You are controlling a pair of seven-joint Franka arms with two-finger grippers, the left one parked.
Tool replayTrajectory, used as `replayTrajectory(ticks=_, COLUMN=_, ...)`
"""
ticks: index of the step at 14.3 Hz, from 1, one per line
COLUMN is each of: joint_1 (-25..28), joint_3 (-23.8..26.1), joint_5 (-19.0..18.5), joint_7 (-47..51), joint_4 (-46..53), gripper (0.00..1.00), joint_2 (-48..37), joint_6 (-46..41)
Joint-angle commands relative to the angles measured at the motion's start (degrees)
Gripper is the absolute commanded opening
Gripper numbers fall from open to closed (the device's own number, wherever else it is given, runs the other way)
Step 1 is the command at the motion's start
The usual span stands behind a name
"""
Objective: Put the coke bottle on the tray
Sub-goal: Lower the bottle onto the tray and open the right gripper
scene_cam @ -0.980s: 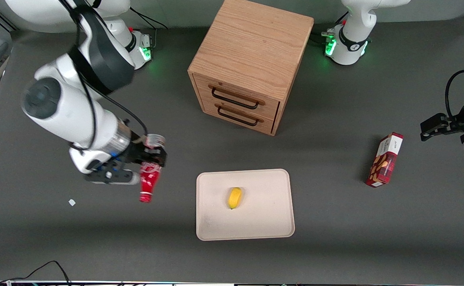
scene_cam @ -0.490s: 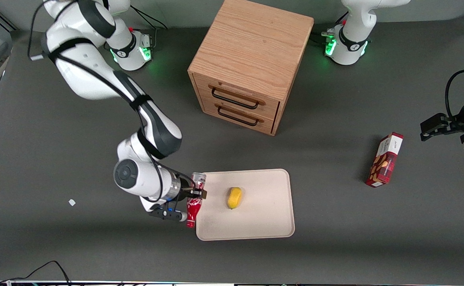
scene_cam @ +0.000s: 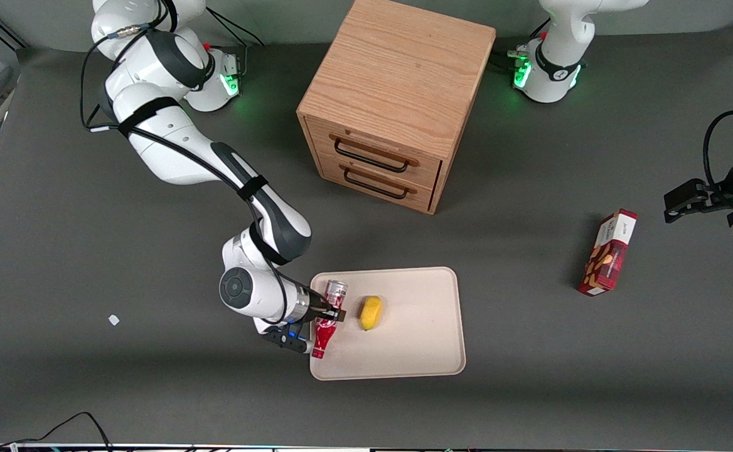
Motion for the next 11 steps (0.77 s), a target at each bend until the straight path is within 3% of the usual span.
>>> replayTrajectory(ticks=1, joint_1=0.7, joint_3=-0.4, joint_5=-0.2, joint_7=1.6, joint_4=2.4, gripper=0.82, joint_2=0.8, joint_6=-0.2)
replayTrajectory(ticks=2, joint_1=0.9, joint_3=-0.9, joint_5=-0.6, joint_7=1.5, joint_4=2.4, gripper=1.00, joint_2=0.8, joint_6=-0.2)
replayTrajectory(ticks=7, joint_1=1.0, joint_3=-0.9, joint_5=-2.7, joint_7=1.6, joint_4=2.2, gripper=1.00, joint_2=-0.1, joint_6=-0.7)
replayTrajectory(ticks=9, joint_1=0.1, joint_3=-0.2, joint_5=-6.3, joint_7=1.6, joint_4=0.9, gripper=1.00, joint_2=-5.6, joint_6=-5.8)
replayTrajectory(ticks=11, joint_1=-0.7, joint_3=-0.2, joint_5=-6.7, joint_7=1.6, joint_4=-0.6, gripper=1.00, joint_2=-12.7, joint_6=-14.0)
